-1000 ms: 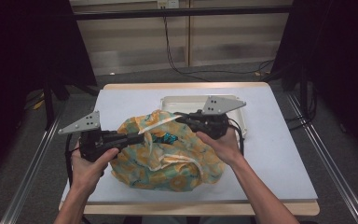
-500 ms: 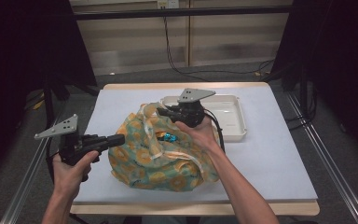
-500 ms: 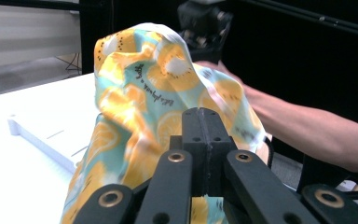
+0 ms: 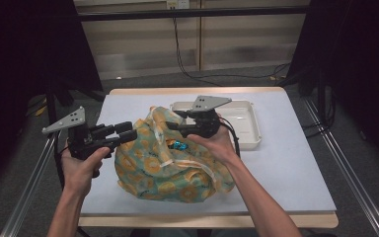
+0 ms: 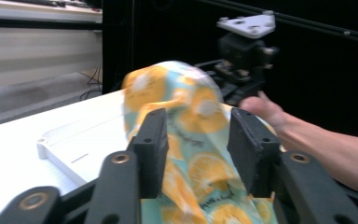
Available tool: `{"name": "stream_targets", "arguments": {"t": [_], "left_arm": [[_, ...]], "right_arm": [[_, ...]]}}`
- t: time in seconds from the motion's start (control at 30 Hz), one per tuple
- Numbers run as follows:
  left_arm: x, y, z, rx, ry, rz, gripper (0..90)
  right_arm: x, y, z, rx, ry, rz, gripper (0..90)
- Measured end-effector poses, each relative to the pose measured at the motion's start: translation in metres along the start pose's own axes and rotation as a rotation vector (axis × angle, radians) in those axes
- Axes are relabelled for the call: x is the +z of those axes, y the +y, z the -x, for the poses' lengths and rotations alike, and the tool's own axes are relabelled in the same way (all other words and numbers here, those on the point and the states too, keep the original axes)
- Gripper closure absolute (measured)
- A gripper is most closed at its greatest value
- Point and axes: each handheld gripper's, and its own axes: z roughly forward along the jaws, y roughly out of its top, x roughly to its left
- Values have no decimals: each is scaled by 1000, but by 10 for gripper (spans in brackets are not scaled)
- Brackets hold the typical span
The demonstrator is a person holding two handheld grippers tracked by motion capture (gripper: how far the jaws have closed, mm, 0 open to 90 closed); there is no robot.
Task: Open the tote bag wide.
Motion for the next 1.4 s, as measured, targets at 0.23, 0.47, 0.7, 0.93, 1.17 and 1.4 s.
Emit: {"name": "stream_targets", "arguments": {"t": [0.23,0.47,0.7,0.93,1.17,1.4], "left_arm": [[15,-1,-9,-14,27,-49,542],[13,-3,-7,11,-5,-89,900],[-13,-4,-11,-20,15,-26,900],[-10,-1,-14,-16,-7,-18,640],[25,11,-12,15,25,-105,342],[41,13,-11,55,1,-196,688]], "right_arm": [[-34,-5,4,15,-42,14,380],[-55,-15,-5,18,-29,9,371],[-66,-22,-20,7,7,2,378],[-73,-26,-25,2,21,-9,381],[-75,-28,-29,-4,32,-12,380],[-81,-37,-31,7,48,-24,375]]}}
